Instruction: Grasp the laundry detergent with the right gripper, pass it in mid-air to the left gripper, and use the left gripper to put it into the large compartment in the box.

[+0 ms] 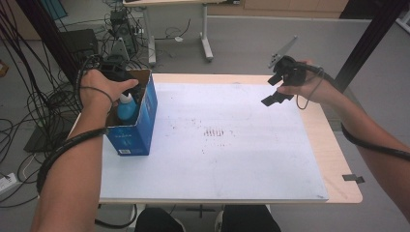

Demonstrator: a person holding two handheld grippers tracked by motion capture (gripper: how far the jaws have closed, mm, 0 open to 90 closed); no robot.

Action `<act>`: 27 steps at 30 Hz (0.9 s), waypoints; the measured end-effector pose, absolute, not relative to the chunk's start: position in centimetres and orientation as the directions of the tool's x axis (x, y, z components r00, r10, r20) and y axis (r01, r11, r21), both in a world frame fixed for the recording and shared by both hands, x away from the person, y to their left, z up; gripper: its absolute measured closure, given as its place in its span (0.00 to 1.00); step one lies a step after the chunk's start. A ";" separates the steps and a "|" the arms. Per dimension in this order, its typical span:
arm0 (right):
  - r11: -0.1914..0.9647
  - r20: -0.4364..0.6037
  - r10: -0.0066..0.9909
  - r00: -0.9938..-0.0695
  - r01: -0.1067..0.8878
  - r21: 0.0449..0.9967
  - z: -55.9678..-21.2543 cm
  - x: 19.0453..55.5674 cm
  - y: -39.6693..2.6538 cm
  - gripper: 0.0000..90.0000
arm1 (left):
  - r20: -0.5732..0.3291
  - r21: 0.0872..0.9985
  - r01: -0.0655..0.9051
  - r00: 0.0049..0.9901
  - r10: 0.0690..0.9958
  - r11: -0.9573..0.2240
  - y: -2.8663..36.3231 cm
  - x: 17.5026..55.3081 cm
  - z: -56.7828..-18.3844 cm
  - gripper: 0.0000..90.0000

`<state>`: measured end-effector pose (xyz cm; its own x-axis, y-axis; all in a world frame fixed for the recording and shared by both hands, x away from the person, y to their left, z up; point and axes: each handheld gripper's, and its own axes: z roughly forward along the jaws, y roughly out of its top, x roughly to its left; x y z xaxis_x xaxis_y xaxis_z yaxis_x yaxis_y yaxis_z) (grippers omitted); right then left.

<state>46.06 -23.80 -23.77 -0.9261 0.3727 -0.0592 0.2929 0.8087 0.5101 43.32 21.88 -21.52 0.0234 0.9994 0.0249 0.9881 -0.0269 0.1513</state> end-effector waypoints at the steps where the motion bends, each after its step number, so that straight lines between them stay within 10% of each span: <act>1: 0.808 -0.058 0.375 -0.925 0.296 0.510 -23.8 46.1 -23.8 0.09 | 0.024 0.153 0.988 0.028 0.999 -0.031 21.8 43.3 -21.4 0.23; 27: 0.805 -0.055 0.439 -0.897 0.365 0.467 -24.3 48.1 -23.8 0.08 | 0.011 0.208 0.941 0.271 0.963 -0.267 13.1 41.7 -18.4 0.19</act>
